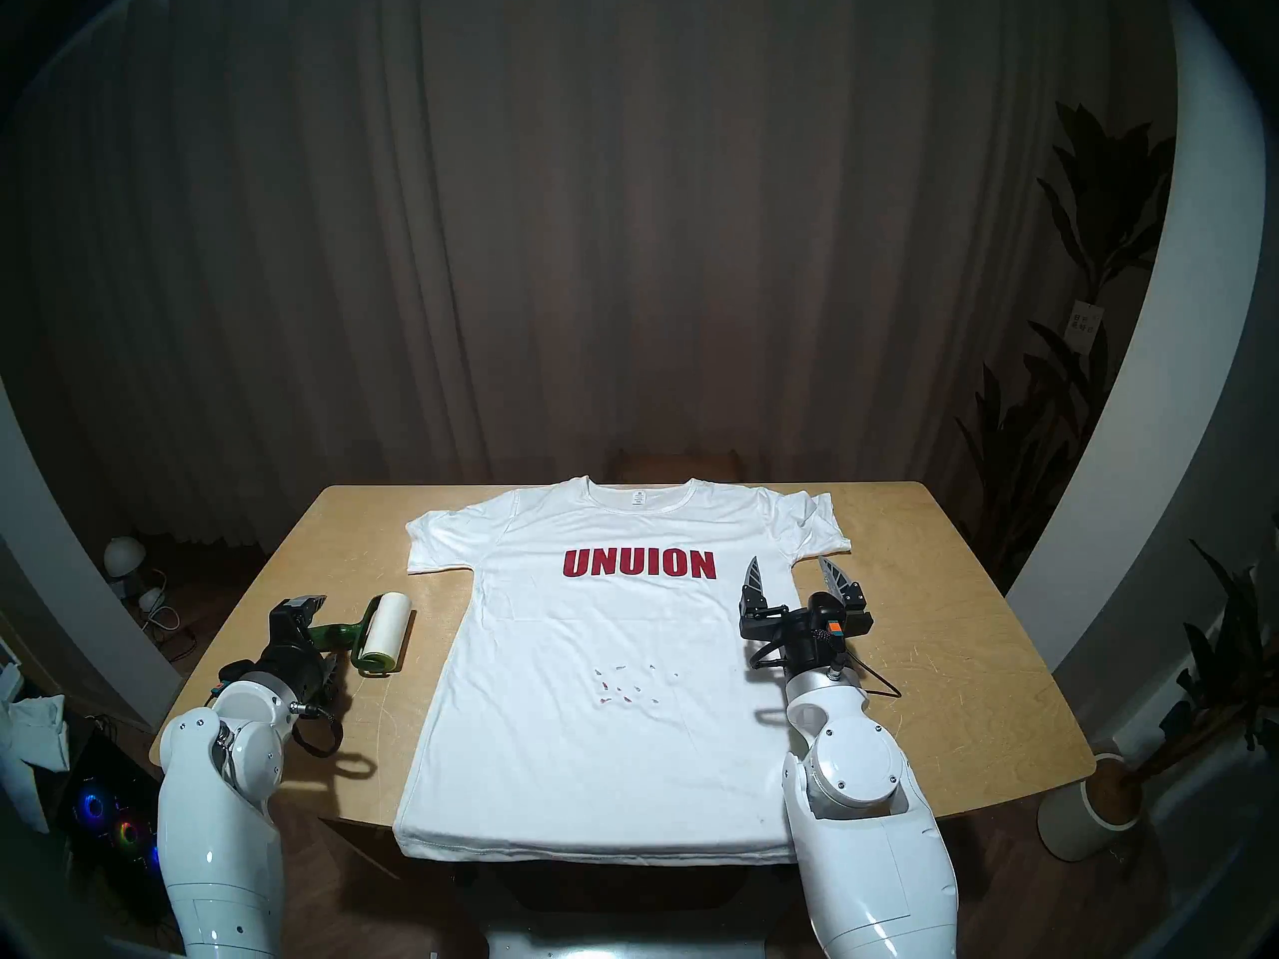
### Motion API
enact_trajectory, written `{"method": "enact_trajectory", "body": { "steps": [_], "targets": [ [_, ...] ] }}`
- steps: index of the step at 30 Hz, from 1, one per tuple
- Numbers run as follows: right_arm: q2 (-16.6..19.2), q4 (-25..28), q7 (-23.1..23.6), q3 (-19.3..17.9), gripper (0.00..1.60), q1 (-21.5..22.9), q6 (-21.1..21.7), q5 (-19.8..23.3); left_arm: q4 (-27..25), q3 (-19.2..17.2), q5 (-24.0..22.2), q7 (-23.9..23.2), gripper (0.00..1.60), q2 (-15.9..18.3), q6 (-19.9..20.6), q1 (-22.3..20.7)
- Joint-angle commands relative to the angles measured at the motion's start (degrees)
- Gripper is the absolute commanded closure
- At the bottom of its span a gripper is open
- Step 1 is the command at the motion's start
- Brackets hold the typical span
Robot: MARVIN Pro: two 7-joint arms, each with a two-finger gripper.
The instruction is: Use the fur roller to clean a top
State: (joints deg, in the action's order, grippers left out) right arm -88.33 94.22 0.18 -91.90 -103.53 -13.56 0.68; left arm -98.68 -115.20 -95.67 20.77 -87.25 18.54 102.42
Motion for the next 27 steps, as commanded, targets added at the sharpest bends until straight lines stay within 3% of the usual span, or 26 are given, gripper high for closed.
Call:
{"method": "enact_trajectory", "body": {
  "steps": [1,8,27],
  "targets": [
    [-0.42,1.36,-0.51,0.23,0.00,0.50,-0.31,-0.24,1.20,0.79,1.92,0.40,0.00,-0.44,-2.03,-0.85],
    [-0.60,1.24,-1.02,0.91,0.00,0.96,-0.28,-0.50,3.98,1.74,4.68,-0.61,0.00,-1.10,-5.97,-2.69],
    [-0.14,0.91,-2.29,1.22,0.00,1.37,-0.08,-1.17,10.31,2.78,4.33,-1.13,0.00,0.15,-5.70,-5.32]
  ]
}}
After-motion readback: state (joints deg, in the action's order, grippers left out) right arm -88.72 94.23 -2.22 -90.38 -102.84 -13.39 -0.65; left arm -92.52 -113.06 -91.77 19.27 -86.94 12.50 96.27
